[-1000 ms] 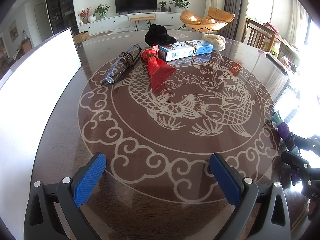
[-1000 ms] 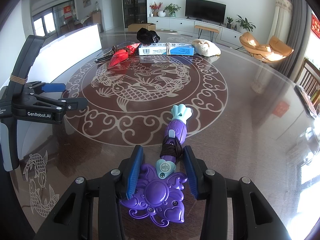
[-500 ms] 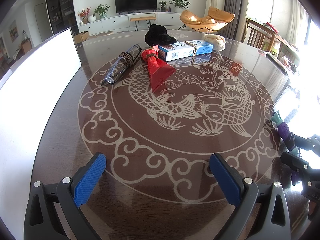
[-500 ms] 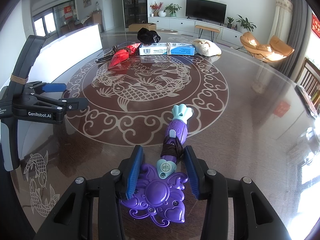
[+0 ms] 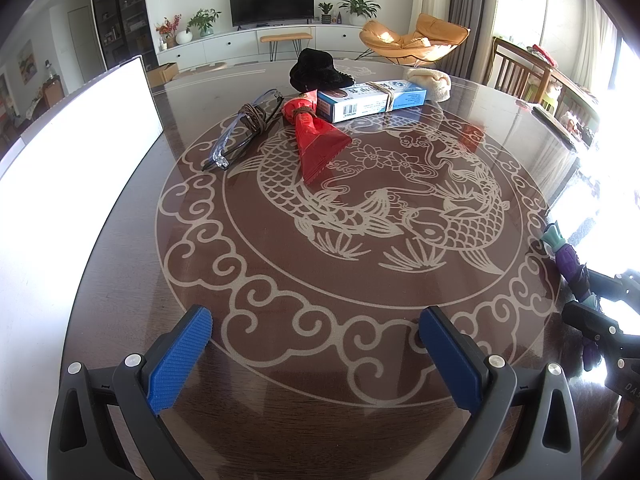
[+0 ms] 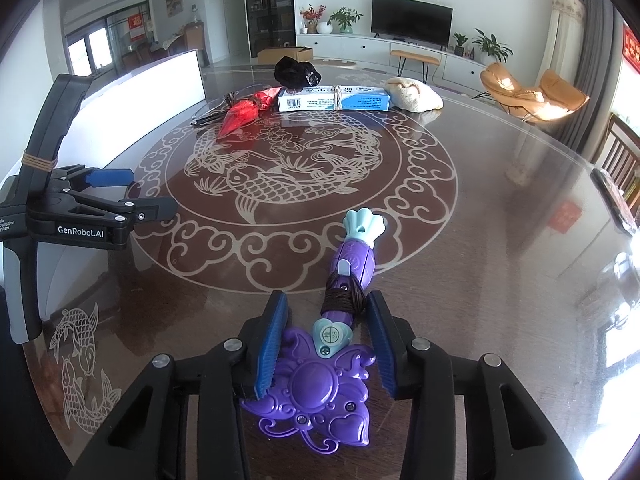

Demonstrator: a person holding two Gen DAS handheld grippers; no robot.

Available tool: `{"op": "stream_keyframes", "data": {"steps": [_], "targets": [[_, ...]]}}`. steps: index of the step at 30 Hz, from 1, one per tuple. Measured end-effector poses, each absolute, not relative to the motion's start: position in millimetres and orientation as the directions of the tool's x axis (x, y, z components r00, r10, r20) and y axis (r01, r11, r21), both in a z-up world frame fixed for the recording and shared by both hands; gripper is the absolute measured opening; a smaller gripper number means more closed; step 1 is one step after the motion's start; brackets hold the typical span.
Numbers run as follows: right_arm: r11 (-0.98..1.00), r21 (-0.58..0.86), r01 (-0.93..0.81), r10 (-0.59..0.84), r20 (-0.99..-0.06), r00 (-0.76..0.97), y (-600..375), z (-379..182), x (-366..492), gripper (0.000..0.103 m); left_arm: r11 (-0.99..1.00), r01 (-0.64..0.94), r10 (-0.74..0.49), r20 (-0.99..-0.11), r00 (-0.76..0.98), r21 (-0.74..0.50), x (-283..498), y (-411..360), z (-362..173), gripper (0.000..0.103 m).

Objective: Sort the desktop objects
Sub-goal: 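Hold the purple toy in the closed right gripper above the table, then grasp the red wrapped package with the left gripper while the right gripper holds the purple toy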

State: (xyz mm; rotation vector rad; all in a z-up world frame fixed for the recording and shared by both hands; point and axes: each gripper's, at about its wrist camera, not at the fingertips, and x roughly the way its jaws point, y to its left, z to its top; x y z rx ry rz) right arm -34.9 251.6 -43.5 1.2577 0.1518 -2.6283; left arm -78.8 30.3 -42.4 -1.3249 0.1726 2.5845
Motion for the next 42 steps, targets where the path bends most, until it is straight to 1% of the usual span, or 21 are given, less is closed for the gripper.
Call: {"op": "stream_keyframes", "data": {"steps": [11, 13, 14, 16, 17, 19, 21, 23, 24, 26, 27, 28, 29, 30, 31, 33, 36, 42], "targets": [[-0.97, -0.001, 0.245, -0.153, -0.779, -0.608, 251, -43, -36, 0.042, -0.966, -0.258, 0.151, -0.812, -0.563, 0.0, -79, 30, -42, 0.103], [-0.969, 0.005, 0.245, -0.158, -0.779, -0.607, 252, -43, -36, 0.042, -0.958, -0.286, 0.157, -0.849, -0.504, -0.008, -89, 31, -39, 0.103], [-0.969, 0.009, 0.245, -0.161, -0.778, -0.607, 252, -43, -36, 0.042, -0.96, -0.272, 0.188, -0.857, -0.48, -0.058, -95, 28, -36, 0.103], [-0.969, 0.016, 0.245, -0.167, -0.777, -0.607, 253, -43, -36, 0.042, -0.934, -0.287, 0.331, -0.819, -0.469, -0.213, -108, 22, -19, 0.103], [-0.969, 0.02, 0.245, -0.169, -0.777, -0.606, 254, -43, -36, 0.042, -0.927, -0.296, 0.352, -0.806, -0.476, -0.23, -118, 24, -10, 0.103], [-0.969, 0.027, 0.245, -0.175, -0.776, -0.606, 255, -43, -36, 0.042, -0.937, -0.298, 0.313, -0.814, -0.49, -0.181, -144, 33, 3, 0.103], [-0.969, 0.03, 0.245, -0.177, -0.776, -0.606, 255, -43, -36, 0.042, -0.958, -0.267, 0.226, -0.844, -0.487, -0.102, -177, 45, 3, 0.103], [-0.969, 0.029, 0.245, -0.176, -0.776, -0.606, 255, -43, -36, 0.042, -0.979, -0.202, 0.125, -0.878, -0.462, -0.033, -209, 51, -9, 0.103], [-0.969, 0.029, 0.245, -0.176, -0.776, -0.606, 255, -43, -36, 0.042, -0.983, -0.181, 0.107, -0.894, -0.436, -0.029, -223, 52, -18, 0.103], [-0.969, 0.027, 0.245, -0.175, -0.776, -0.606, 255, -43, -36, 0.042, -0.984, -0.17, 0.124, -0.911, -0.394, -0.061, -243, 53, -31, 0.103], [-0.969, 0.028, 0.245, -0.176, -0.776, -0.606, 255, -43, -36, 0.042, -0.986, -0.164, 0.107, -0.906, -0.41, -0.043, -247, 54, -33, 0.103], [-0.969, 0.028, 0.245, -0.176, -0.776, -0.606, 255, -43, -36, 0.042, -0.985, -0.168, 0.096, -0.899, -0.427, -0.025, -250, 54, -33, 0.093], [-0.969, 0.028, 0.245, -0.175, -0.776, -0.606, 255, -43, -36, 0.042, -0.985, -0.173, 0.076, -0.891, -0.448, 0.003, -250, 55, -32, 0.086], [-0.969, 0.027, 0.245, -0.175, -0.776, -0.606, 255, -43, -36, 0.042, -0.983, -0.184, 0.088, -0.881, -0.465, -0.001, -249, 54, -29, 0.067], [-0.969, 0.025, 0.245, -0.173, -0.776, -0.606, 255, -43, -36, 0.042, -0.982, -0.19, 0.095, -0.873, -0.479, -0.003, -247, 51, -26, 0.045], [-0.969, 0.017, 0.245, -0.168, -0.777, -0.607, 254, -43, -35, 0.042, -0.98, -0.197, 0.123, -0.868, -0.48, -0.03, -241, 42, -23, 0.027], [-0.97, 0.005, 0.245, -0.158, -0.778, -0.608, 253, -43, -35, 0.042, -0.971, -0.203, 0.208, -0.855, -0.476, -0.123, -214, 22, -22, 0.026], [-0.969, 0.03, 0.245, -0.177, -0.776, -0.606, 256, -43, -35, 0.042, -0.957, -0.241, 0.263, -0.828, -0.494, -0.16, -113, -7, -22, 0.026]]}}
